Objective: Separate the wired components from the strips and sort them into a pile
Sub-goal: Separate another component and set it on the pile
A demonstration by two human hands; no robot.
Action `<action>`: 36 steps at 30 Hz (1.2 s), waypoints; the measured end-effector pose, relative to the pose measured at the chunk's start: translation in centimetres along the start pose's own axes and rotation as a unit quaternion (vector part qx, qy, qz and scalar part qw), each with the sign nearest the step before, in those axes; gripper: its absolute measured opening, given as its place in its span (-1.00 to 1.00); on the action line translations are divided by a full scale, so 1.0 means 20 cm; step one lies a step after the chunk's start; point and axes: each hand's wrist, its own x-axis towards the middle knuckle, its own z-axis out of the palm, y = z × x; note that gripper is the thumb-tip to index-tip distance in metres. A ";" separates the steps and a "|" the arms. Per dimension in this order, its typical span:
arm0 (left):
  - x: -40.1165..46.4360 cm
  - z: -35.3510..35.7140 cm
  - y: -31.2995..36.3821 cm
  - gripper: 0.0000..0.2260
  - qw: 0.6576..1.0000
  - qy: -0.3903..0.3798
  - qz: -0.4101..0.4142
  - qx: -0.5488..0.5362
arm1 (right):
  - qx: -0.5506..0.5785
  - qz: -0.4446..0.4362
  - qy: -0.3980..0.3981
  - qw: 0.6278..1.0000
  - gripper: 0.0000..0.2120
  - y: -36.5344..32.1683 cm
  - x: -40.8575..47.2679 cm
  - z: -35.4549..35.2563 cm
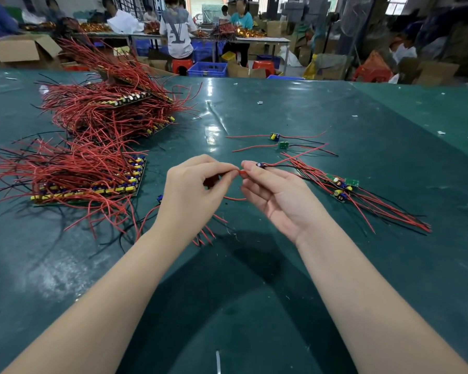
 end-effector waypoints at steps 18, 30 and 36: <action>0.03 -0.04 -0.03 -0.84 0.937 -0.202 -0.218 -0.184 | -0.055 -0.074 0.017 0.996 -0.91 -0.02 -0.02 0.00; 0.04 -0.08 -0.03 -0.87 0.939 -0.219 -0.209 -0.165 | -0.007 -0.006 0.072 0.997 -0.91 -0.06 -0.01 -0.03; 0.04 -0.07 -0.07 -0.86 0.949 -0.206 -0.219 -0.099 | -0.031 -0.020 0.050 0.998 -0.91 -0.06 -0.01 -0.03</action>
